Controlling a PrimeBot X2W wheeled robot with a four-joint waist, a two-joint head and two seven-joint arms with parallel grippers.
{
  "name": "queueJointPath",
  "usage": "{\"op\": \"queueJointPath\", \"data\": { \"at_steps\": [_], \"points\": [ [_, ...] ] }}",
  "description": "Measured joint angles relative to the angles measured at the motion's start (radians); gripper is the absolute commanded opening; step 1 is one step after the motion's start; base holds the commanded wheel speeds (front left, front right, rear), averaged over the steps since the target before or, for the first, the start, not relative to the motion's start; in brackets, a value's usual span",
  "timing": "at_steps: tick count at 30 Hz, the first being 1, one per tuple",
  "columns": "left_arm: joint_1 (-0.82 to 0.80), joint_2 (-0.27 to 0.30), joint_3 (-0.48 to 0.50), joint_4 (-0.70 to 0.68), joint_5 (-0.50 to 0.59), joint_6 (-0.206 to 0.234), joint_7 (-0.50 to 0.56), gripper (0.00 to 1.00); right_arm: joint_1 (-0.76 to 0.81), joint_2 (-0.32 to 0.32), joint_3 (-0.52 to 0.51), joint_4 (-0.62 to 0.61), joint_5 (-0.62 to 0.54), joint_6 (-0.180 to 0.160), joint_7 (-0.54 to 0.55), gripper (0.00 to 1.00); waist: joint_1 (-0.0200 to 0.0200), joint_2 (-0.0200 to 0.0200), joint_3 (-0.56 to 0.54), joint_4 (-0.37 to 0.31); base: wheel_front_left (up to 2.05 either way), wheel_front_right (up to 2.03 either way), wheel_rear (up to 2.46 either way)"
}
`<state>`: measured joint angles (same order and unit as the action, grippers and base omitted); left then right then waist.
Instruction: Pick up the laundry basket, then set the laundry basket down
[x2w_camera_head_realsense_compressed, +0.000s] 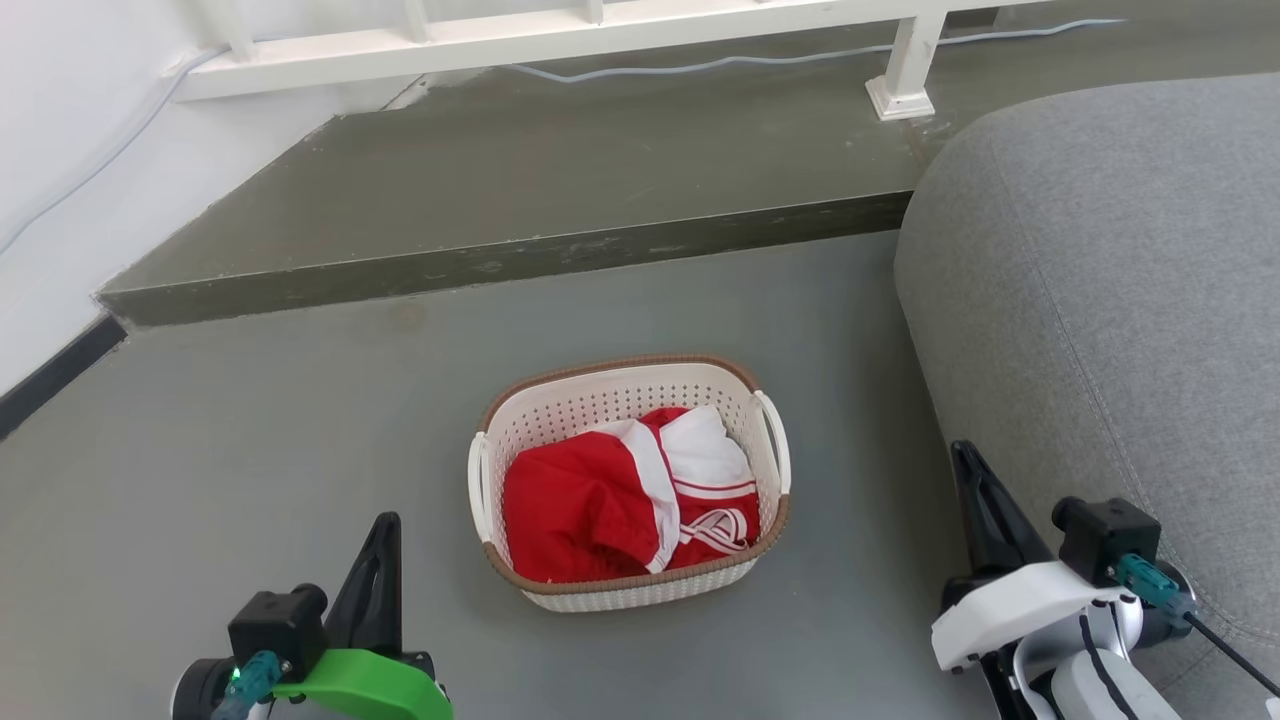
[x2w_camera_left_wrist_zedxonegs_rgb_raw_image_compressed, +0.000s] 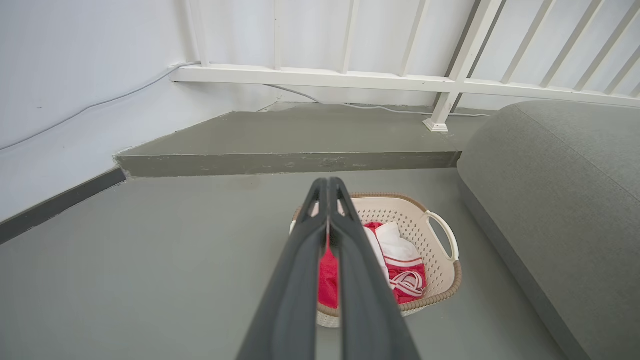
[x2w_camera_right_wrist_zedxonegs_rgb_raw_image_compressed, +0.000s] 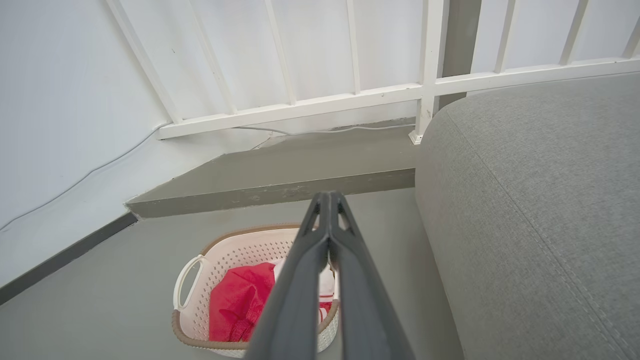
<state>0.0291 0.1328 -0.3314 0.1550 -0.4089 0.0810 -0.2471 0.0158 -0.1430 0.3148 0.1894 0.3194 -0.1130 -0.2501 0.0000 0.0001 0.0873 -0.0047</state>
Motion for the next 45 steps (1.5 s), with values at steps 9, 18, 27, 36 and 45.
{"op": "queueJointPath", "data": {
  "at_steps": [9, 18, 27, 36, 45],
  "points": [
    [0.002, -0.012, 0.018, -0.007, -0.114, -0.018, 0.015, 0.00, 0.015, 0.009, -0.015, -0.019, 0.119, 0.016, 0.007, 0.00, 0.0000, 0.0000, -0.008, 0.000, 0.00, 0.00, 0.00],
    [0.002, -0.017, 0.051, -0.007, -0.224, -0.029, 0.046, 0.00, 0.014, 0.017, -0.056, -0.020, 0.249, 0.033, 0.033, 0.00, 0.0000, 0.0000, -0.015, 0.001, 0.00, 0.00, 0.00],
    [0.002, -0.017, 0.080, -0.006, -0.333, -0.040, 0.071, 0.00, 0.013, 0.017, -0.088, -0.020, 0.364, 0.042, 0.062, 0.00, 0.0000, 0.0000, -0.021, 0.001, 0.00, 0.00, 0.00],
    [0.001, -0.017, 0.108, 0.000, -0.439, -0.056, 0.098, 0.00, 0.011, 0.017, -0.118, -0.019, 0.478, 0.060, 0.090, 0.00, 0.0000, 0.0000, -0.028, 0.002, 0.00, 0.00, 0.00],
    [0.000, -0.017, 0.137, 0.012, -0.554, -0.072, 0.125, 0.00, 0.005, 0.017, -0.150, -0.012, 0.604, 0.081, 0.116, 0.00, 0.0000, 0.0000, -0.036, 0.002, 0.00, 0.00, 0.00]
  ]
}}
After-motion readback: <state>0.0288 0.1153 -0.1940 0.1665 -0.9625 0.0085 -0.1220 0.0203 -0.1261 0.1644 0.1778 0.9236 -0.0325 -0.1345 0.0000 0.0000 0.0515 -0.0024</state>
